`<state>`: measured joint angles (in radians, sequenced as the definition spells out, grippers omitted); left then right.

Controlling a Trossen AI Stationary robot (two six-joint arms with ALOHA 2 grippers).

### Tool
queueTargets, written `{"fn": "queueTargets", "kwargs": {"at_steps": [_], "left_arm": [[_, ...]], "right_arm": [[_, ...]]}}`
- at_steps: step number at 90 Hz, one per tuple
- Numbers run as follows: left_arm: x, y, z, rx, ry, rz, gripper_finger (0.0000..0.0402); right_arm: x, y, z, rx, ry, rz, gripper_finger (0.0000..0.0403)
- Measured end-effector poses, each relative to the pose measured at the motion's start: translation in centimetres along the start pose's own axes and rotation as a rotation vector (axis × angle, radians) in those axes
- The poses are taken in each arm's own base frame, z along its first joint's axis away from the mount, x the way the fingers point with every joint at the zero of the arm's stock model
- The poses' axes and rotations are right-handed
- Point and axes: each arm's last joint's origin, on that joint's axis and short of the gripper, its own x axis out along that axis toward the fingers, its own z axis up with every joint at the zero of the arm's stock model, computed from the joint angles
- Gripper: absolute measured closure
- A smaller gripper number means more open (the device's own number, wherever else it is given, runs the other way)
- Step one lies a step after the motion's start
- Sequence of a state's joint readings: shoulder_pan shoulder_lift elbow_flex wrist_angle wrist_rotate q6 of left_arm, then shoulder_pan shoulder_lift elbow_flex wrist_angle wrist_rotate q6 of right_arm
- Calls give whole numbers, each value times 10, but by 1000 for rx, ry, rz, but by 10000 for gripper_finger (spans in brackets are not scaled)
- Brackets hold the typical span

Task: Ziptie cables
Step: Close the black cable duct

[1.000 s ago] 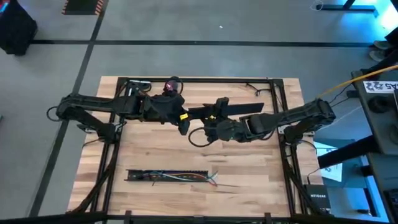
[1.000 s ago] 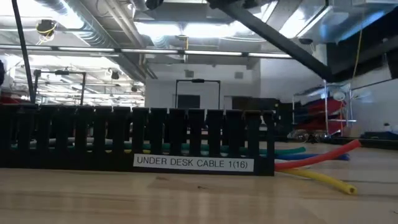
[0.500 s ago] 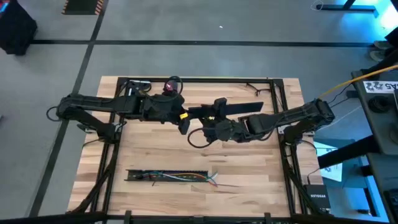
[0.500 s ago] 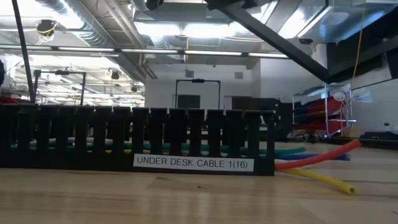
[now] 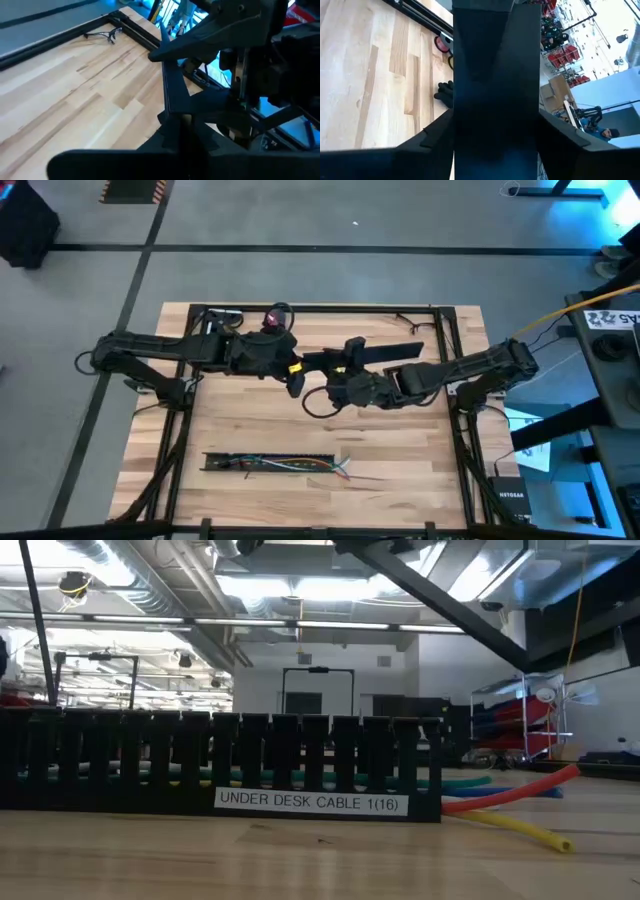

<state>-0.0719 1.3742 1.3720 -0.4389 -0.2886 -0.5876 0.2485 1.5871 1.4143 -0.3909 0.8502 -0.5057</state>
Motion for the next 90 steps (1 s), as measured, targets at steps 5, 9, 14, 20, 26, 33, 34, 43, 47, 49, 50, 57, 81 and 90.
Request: {"fn": "queueTargets", "kwargs": {"at_steps": [5,9,14,20,26,33,34,43,47,49,50,57,81,90], "left_arm": [[-3,0,2,19,-11,-7,375],[-8,1,5,37,-25,-13,363],[-16,1,8,73,-41,-23,345],[-26,3,11,131,-52,-31,321],[-38,5,13,178,-53,-32,297],[-53,7,11,238,-22,-24,273],[-54,7,10,248,-13,-22,270],[-63,7,-5,313,107,-4,247],[-63,6,-13,332,156,-4,241],[-62,5,-19,342,183,-3,238],[-61,5,-22,346,197,-3,237],[-54,2,-44,382,272,-7,232],[-9,-23,-118,422,359,-172,229],[13,-32,-133,393,379,-221,212]], "right_arm": [[0,0,0,1,-2,3,186],[0,0,0,2,-3,4,186],[-1,1,0,10,-5,6,186],[-4,2,2,34,-23,24,186],[-5,2,2,65,-40,61,186],[-7,5,3,145,-65,153,186],[-8,6,3,158,-67,171,186],[-11,11,0,273,-61,311,186],[-14,15,-2,307,-43,382,186],[-15,17,-3,319,-31,415,186],[-16,18,-4,324,-26,433,186],[-20,24,-8,356,22,540,186],[-39,44,-13,440,169,767,186],[-44,56,-15,411,213,786,186]]}}
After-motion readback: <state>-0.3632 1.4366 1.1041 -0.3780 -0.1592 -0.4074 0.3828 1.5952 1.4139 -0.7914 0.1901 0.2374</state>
